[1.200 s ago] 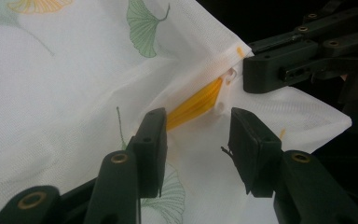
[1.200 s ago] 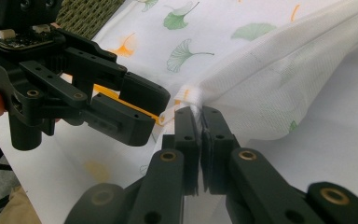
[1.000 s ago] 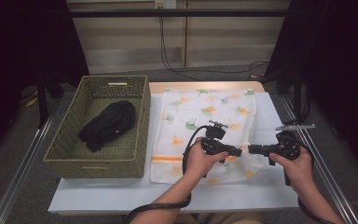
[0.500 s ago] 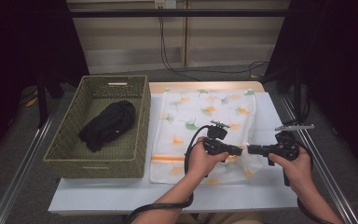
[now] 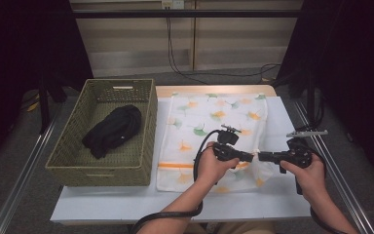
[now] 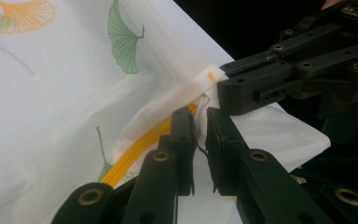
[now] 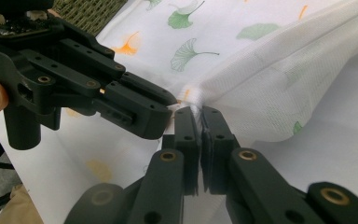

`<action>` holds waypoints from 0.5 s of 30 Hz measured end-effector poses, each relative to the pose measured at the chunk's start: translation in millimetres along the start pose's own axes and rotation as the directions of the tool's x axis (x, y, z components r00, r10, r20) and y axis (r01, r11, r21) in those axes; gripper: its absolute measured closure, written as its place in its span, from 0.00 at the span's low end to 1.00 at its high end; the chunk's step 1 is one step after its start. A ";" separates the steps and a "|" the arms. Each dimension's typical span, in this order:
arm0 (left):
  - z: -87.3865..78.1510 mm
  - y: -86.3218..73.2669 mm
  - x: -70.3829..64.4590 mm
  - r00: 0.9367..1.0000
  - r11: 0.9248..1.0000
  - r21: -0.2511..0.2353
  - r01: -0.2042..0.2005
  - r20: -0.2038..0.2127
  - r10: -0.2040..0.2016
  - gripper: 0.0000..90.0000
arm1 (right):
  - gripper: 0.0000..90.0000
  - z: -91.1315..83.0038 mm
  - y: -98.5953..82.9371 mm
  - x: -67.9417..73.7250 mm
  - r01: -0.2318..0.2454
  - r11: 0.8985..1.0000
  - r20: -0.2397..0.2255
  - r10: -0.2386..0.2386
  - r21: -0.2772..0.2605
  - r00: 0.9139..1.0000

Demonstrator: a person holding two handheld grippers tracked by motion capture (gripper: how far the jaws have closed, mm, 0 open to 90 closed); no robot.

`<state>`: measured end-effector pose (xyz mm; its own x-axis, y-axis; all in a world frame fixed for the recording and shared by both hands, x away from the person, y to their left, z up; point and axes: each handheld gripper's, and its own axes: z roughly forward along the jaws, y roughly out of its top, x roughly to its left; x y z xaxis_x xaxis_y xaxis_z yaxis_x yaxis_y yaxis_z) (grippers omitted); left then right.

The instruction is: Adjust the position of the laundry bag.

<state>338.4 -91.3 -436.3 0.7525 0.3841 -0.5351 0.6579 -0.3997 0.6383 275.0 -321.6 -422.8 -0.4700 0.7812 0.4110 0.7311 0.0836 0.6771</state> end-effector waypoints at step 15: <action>0.3 0.9 -4.8 0.999 1.000 0.025 0.001 -0.039 0.000 0.97 | 0.96 2.2 0.1 2.9 0.005 1.000 -0.010 -0.005 -0.002 1.000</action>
<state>335.4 -93.7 -433.3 0.7509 0.4158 -0.5131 0.6589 -0.4200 0.6240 274.9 -318.0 -422.9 -0.4791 0.7742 0.4137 0.7277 0.0867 0.6804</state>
